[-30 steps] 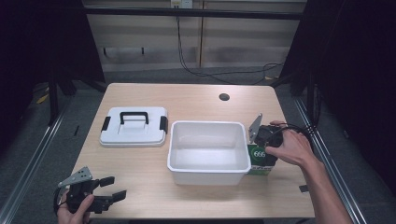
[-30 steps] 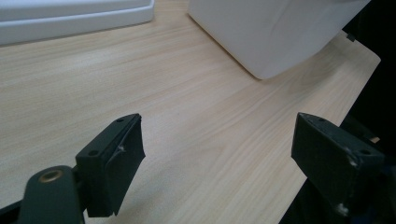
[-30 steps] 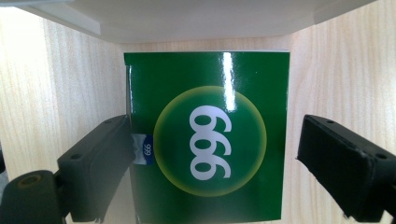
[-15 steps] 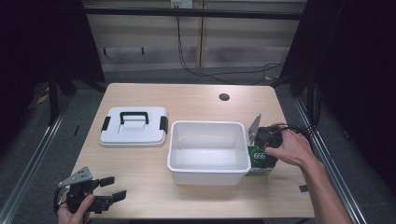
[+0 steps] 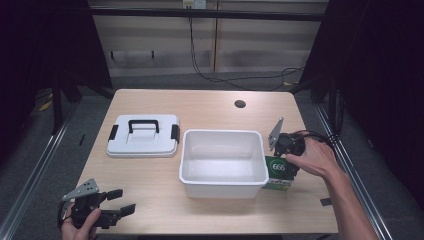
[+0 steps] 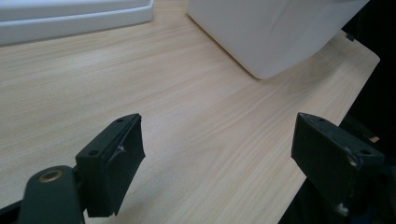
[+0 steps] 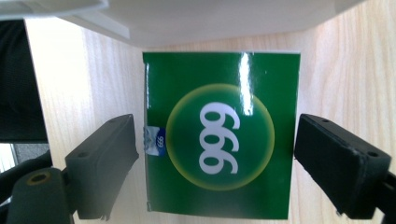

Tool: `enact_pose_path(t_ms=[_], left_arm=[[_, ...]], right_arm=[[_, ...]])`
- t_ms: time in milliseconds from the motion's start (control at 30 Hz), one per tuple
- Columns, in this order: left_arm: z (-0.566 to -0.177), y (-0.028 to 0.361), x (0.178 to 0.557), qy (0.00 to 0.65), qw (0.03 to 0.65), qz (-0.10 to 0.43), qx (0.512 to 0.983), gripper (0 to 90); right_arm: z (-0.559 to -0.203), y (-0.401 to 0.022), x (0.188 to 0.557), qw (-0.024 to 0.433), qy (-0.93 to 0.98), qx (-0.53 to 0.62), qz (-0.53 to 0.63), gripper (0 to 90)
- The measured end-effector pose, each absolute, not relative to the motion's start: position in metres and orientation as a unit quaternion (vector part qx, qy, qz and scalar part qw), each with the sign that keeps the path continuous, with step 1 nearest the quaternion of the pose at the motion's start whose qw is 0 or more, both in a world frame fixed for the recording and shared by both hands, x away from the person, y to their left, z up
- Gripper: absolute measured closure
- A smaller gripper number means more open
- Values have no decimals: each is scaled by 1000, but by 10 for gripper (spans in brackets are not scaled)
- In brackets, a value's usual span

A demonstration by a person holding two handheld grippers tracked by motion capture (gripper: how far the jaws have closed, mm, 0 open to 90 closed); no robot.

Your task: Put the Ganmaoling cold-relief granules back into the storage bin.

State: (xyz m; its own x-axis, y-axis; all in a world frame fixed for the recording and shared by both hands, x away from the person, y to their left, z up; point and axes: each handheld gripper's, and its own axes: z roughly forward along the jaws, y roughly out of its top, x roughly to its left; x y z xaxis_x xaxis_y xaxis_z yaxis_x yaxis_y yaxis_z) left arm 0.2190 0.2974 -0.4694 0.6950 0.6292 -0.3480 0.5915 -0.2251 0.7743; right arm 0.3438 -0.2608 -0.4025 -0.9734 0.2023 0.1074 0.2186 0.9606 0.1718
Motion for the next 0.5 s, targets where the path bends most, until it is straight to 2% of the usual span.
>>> enact_pose_path(t_ms=[300, 500], left_arm=[[-469, 298, 219, 390, 485, 20, 782, 169], [-469, 297, 219, 390, 485, 19, 782, 170]], right_arm=[[-418, -255, 342, 41, -992, -105, -60, 98], [-420, -253, 342, 43, -993, -106, -29, 143]])
